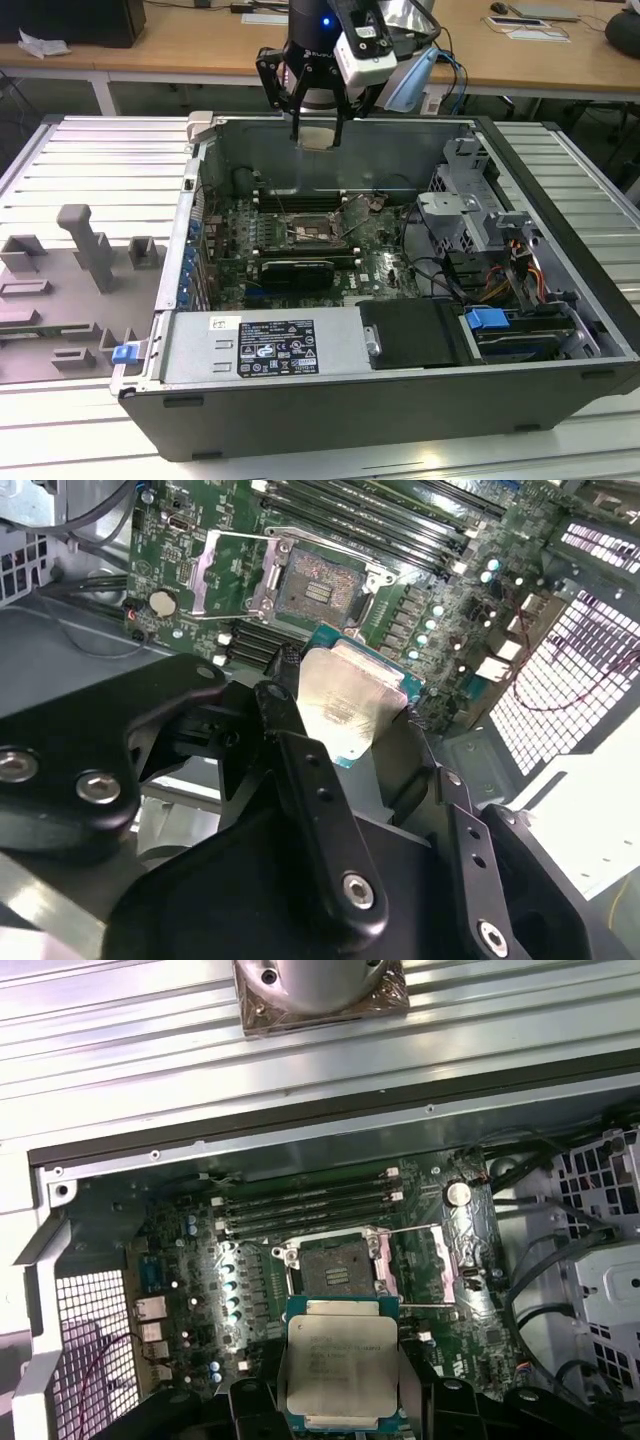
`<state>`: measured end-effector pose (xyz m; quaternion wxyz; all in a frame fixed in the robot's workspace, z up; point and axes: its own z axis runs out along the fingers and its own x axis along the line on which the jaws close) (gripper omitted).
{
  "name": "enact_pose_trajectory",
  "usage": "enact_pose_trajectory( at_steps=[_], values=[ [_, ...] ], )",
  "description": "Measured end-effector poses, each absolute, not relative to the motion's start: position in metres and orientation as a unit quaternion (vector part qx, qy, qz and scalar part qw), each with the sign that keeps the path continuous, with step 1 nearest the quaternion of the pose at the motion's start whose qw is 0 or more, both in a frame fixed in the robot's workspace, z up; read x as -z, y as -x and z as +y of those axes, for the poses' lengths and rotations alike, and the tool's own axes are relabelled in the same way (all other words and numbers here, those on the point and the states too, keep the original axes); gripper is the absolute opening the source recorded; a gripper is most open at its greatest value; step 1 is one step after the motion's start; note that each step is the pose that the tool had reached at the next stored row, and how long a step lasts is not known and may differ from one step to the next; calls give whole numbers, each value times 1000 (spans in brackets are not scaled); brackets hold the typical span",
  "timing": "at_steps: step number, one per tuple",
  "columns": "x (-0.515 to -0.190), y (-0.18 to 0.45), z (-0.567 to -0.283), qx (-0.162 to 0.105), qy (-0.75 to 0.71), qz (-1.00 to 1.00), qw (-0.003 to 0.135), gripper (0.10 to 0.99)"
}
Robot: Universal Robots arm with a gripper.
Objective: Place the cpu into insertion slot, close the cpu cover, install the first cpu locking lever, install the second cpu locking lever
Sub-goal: 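Place the cpu into insertion slot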
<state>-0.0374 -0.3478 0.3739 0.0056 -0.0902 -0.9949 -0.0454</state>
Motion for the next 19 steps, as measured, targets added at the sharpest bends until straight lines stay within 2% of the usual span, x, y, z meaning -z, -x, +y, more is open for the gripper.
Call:
enact_pose_trajectory(
  at_steps=[19],
  values=[
    [-374,37,-348,46,136,-990,4,533]
  ],
)
